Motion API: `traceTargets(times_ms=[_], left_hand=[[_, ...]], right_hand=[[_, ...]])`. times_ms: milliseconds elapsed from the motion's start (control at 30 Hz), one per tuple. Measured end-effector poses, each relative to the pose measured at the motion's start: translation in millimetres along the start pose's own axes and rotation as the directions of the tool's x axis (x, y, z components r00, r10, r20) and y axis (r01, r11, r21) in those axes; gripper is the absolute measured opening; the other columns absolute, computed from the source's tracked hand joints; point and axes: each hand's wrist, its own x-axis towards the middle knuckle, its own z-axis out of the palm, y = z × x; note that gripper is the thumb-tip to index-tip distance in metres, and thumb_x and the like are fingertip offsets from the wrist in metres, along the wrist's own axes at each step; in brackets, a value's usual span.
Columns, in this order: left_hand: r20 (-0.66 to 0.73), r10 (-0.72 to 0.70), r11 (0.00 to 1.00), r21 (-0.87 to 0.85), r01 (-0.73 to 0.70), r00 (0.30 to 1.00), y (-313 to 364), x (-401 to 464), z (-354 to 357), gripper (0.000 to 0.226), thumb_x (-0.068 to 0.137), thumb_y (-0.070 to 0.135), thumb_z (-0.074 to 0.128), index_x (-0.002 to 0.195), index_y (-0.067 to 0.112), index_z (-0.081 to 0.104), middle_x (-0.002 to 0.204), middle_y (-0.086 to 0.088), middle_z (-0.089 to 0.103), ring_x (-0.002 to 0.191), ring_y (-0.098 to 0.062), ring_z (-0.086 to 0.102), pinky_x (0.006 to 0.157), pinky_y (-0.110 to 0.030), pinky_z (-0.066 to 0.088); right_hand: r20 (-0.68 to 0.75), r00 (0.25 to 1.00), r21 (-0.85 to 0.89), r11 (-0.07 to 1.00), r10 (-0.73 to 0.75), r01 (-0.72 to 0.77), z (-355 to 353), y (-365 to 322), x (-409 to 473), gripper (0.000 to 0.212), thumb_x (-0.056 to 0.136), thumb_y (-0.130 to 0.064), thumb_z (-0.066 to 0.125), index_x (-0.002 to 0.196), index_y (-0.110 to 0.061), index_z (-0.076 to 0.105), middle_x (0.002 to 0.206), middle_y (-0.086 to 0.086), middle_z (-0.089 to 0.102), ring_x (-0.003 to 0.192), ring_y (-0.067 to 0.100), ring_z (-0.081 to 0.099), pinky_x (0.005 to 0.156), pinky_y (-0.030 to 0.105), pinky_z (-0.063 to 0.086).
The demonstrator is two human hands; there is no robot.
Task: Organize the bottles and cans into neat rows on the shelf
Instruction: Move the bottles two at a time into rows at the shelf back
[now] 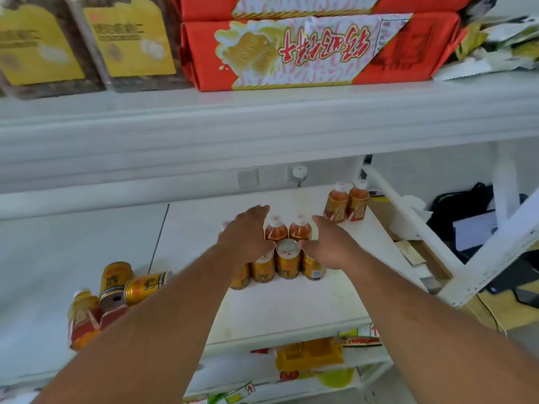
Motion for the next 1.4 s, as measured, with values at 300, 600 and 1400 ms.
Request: traceTargets(times_ms=[300,600,1400], left_hand=[[0.054,-0.035,0.994,0.107,0.029,0.998,-3,52,18,0.095,0.074,0.035,0.079,0.151,0.03,0.024,0.151,0.004,0.039,0.128,-0.023,0.047,0.095,-0.037,0.042],[0.335,-0.004,0.975,0.209,-0.07,0.942,-6,85,23,0.073,0.078,0.031,0.073,0.141,0.031,0.036,0.135,0.001,0.054,0.116,-0.022,0.053,0.078,-0.029,0.038],[0.058,-0.075,0.965,-0.246,0.087,0.995,5,56,-28,0.049,0.07,0.031,0.08,0.115,0.021,0.063,0.108,0.0,0.069,0.1,-0.02,0.064,0.087,-0.04,0.055]], right_hand=[[0.165,0.986,0.096,0.995,0.004,-0.02,-3,16,51,0.079,0.09,-0.027,0.07,0.157,-0.021,0.027,0.158,0.003,0.038,0.135,0.026,0.047,0.103,0.037,0.045],[0.246,0.965,0.056,0.995,-0.092,0.08,4,15,82,0.023,0.077,-0.009,0.071,0.098,-0.018,0.066,0.094,0.002,0.072,0.088,0.02,0.068,0.067,0.026,0.05],[-0.122,0.99,0.317,0.942,-0.078,0.113,-31,17,75,0.059,0.068,-0.036,0.079,0.12,-0.019,0.056,0.103,-0.004,0.067,0.092,0.015,0.065,0.07,0.033,0.053]])
